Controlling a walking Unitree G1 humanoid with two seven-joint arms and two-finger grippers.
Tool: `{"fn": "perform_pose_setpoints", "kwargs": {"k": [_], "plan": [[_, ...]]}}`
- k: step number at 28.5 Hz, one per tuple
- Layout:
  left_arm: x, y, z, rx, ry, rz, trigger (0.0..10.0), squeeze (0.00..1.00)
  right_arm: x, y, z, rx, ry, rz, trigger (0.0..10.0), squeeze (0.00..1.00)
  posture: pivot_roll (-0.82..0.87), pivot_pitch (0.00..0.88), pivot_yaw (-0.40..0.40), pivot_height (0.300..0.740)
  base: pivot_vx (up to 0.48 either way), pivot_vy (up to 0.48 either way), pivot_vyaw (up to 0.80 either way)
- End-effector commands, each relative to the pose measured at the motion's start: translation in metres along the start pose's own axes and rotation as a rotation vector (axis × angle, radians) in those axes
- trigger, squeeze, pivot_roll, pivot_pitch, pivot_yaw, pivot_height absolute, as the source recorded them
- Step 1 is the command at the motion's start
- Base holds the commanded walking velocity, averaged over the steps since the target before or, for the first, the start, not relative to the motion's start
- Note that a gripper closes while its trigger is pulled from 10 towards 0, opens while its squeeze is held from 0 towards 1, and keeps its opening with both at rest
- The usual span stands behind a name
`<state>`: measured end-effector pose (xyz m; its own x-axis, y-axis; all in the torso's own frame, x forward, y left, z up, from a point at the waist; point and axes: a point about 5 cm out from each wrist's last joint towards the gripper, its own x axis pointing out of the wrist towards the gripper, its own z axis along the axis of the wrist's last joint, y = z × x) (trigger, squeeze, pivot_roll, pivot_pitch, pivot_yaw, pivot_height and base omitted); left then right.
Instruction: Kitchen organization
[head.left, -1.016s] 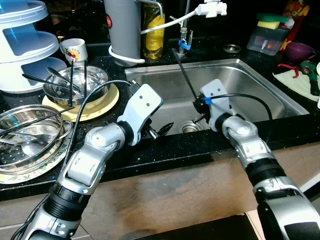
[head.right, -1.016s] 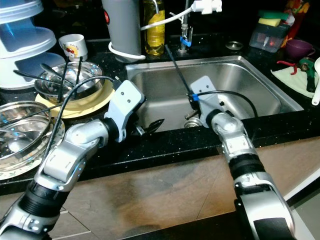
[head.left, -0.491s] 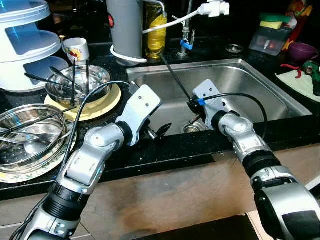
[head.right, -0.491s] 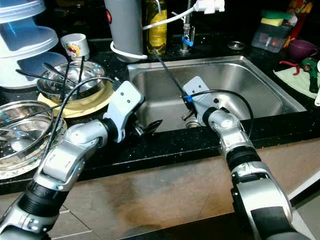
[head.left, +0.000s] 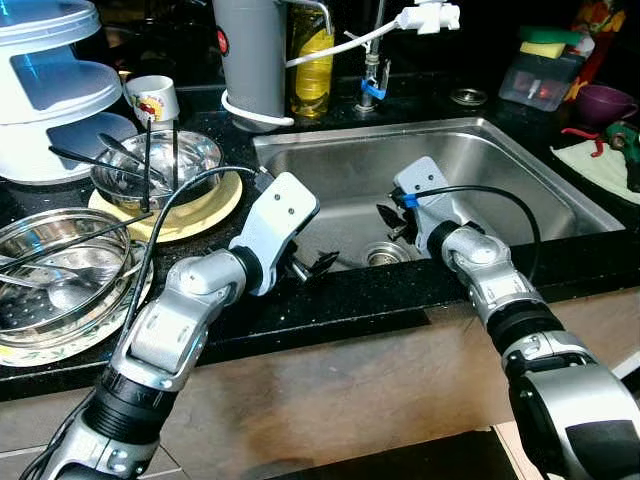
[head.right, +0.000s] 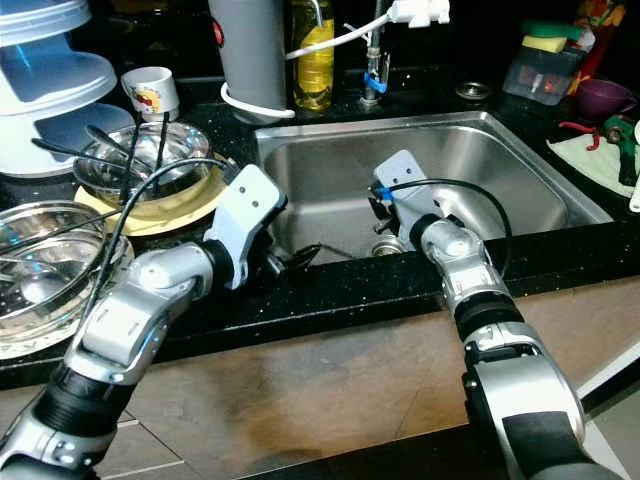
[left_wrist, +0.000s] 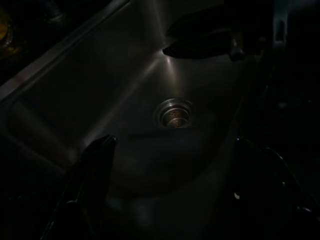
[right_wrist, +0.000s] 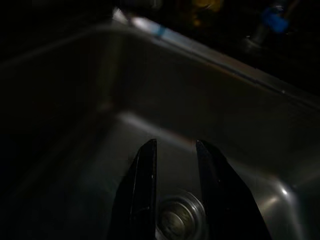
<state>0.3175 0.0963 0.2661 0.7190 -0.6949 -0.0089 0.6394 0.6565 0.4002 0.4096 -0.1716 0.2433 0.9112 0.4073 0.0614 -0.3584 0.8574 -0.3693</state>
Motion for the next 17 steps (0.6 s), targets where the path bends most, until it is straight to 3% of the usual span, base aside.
{"fn": "perform_pose_setpoints", "kwargs": {"k": [1,5,8,11,12,13,17], "plan": [[-0.009,0.006,0.012,-0.025,-0.040,-0.015,10.0,0.00,-0.001,0.000,0.003,0.057,-0.038,0.000,10.0,0.00,-0.08,0.152,-0.026,0.740,0.000,0.000,0.00],[-0.037,0.028,0.044,-0.030,-0.155,-0.063,10.0,0.00,-0.002,0.012,0.011,0.132,-0.131,0.046,10.0,0.00,-0.07,0.163,-0.030,0.740,0.000,0.000,0.00],[-0.054,0.042,0.054,-0.004,-0.166,-0.058,10.0,0.00,-0.005,0.020,0.011,0.147,-0.158,0.074,10.0,0.00,-0.07,0.168,-0.034,0.740,0.000,0.000,0.00],[-0.066,0.055,0.057,0.029,-0.142,-0.023,10.0,0.00,-0.007,0.024,0.011,0.160,-0.168,0.083,10.0,0.00,-0.06,0.172,-0.035,0.740,0.000,0.000,0.00],[-0.082,0.074,0.059,0.091,-0.085,0.053,10.0,0.00,-0.009,0.027,0.009,0.168,-0.169,0.091,10.0,0.00,-0.06,0.172,-0.035,0.740,0.000,0.000,0.00],[-0.082,0.074,0.059,0.091,-0.085,0.053,10.0,0.00,-0.009,0.027,0.009,0.168,-0.169,0.091,10.0,0.00,-0.06,0.172,-0.035,0.740,0.000,0.000,0.00],[-0.112,0.108,0.058,0.159,0.033,0.218,10.0,0.00,-0.016,0.031,0.004,0.195,-0.161,0.094,10.0,0.00,-0.05,0.174,-0.037,0.740,0.000,0.000,0.00]]}}
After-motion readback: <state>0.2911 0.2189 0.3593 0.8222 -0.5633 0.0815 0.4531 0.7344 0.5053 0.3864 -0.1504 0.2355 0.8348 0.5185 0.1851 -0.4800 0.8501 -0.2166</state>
